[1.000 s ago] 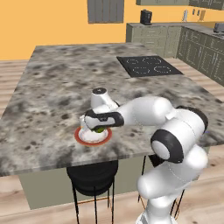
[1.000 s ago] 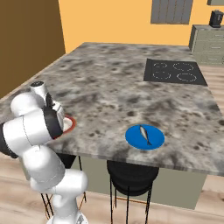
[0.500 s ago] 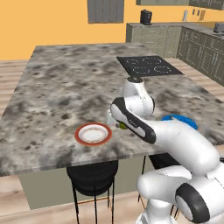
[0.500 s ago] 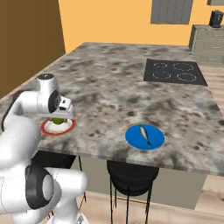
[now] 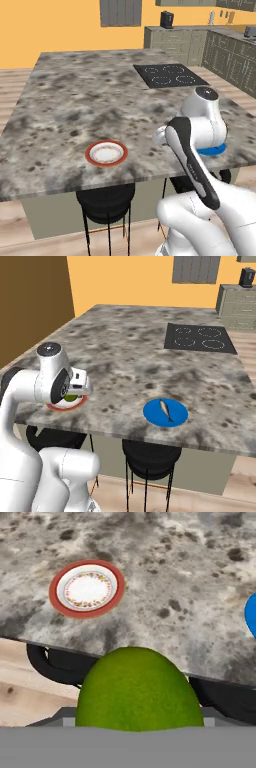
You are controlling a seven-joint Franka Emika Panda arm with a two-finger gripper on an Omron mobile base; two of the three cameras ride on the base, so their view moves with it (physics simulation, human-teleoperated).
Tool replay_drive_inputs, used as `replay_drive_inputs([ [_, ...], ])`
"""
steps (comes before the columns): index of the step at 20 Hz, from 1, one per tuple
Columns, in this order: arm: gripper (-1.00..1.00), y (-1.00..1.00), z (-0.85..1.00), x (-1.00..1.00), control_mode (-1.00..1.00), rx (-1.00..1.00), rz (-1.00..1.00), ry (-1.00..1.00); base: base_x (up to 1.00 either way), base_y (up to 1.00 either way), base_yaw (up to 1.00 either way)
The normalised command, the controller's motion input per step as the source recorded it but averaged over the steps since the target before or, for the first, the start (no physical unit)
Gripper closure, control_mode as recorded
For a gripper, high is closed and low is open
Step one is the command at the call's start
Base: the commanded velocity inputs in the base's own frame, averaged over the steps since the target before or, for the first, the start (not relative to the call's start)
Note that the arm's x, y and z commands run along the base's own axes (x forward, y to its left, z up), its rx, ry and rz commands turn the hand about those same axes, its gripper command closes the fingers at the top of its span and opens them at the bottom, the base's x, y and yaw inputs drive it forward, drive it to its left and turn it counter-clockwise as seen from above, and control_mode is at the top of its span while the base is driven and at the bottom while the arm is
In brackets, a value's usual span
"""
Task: Transport the fish and lime to the fridge. Place the fish on the rack containing meat and place the lime on the rack containing the vegetable, ensuring meats and vegetables are on different racks.
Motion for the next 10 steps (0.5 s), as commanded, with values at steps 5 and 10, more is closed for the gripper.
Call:
replay_drive_inputs([
  [5,1.0,-0.17,0.85,-0.69,-1.0,0.0,-0.2,0.03,0.0,0.0,0.0],
  [10,1.0,-0.15,0.99,-0.77,-1.0,0.0,-0.18,0.03,0.0,0.0,0.0],
])
